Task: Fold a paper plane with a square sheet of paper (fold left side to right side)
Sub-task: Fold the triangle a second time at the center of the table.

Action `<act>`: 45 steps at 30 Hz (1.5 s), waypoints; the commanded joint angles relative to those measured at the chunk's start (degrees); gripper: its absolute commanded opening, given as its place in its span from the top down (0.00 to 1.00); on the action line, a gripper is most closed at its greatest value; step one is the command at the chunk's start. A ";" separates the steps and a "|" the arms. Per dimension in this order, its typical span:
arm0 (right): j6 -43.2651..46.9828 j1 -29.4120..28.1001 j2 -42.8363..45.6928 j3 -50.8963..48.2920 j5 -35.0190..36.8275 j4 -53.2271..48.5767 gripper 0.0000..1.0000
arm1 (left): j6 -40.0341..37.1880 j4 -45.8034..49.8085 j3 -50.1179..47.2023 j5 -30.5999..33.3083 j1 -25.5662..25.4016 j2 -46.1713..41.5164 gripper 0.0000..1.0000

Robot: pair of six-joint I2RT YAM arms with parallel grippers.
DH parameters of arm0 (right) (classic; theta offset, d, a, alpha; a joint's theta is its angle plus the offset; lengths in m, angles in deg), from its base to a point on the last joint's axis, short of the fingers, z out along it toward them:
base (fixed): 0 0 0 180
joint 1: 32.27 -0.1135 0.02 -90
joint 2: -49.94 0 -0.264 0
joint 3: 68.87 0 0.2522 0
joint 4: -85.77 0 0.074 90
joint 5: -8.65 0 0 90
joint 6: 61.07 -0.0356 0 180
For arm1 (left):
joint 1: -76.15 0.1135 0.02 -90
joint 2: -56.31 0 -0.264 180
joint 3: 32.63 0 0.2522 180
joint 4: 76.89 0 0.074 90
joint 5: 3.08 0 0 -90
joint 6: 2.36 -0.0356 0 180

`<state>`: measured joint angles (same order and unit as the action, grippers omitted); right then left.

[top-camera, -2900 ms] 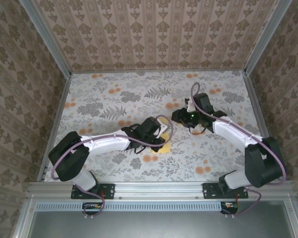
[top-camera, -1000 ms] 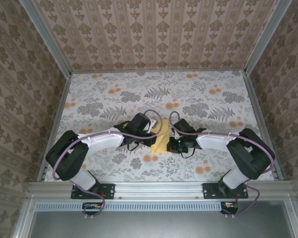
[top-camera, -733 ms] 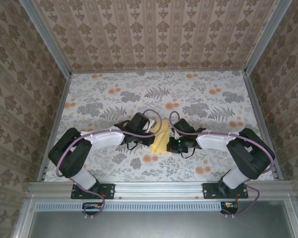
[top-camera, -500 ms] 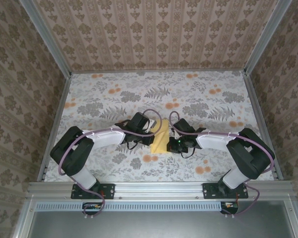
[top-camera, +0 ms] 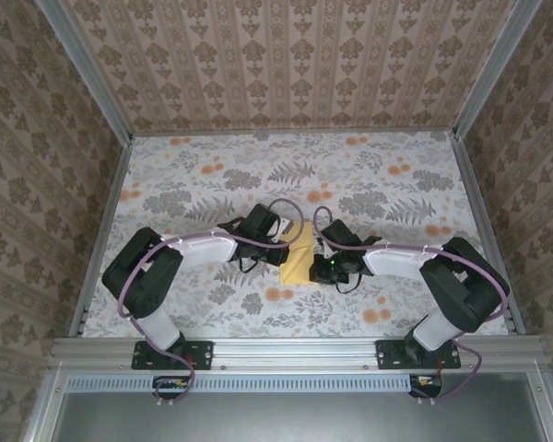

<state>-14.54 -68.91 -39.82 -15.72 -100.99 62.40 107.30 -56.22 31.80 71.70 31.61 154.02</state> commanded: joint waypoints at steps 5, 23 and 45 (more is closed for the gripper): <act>0.93 -0.27 -1.91 -0.09 2.10 -5.06 1.00 | -1.92 1.00 1.97 -0.77 0.53 0.93 1.00; 1.18 -0.27 -2.42 0.26 2.28 -5.90 1.00 | -2.61 0.82 2.90 -0.86 0.94 2.49 1.00; 1.45 -0.27 -2.89 0.77 2.32 -6.78 1.00 | -2.87 0.79 2.74 -0.25 1.03 3.87 1.00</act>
<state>-14.30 -68.91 -40.45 -14.64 -100.99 60.87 105.81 -55.91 33.42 71.68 32.11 156.79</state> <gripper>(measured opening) 0.052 0.047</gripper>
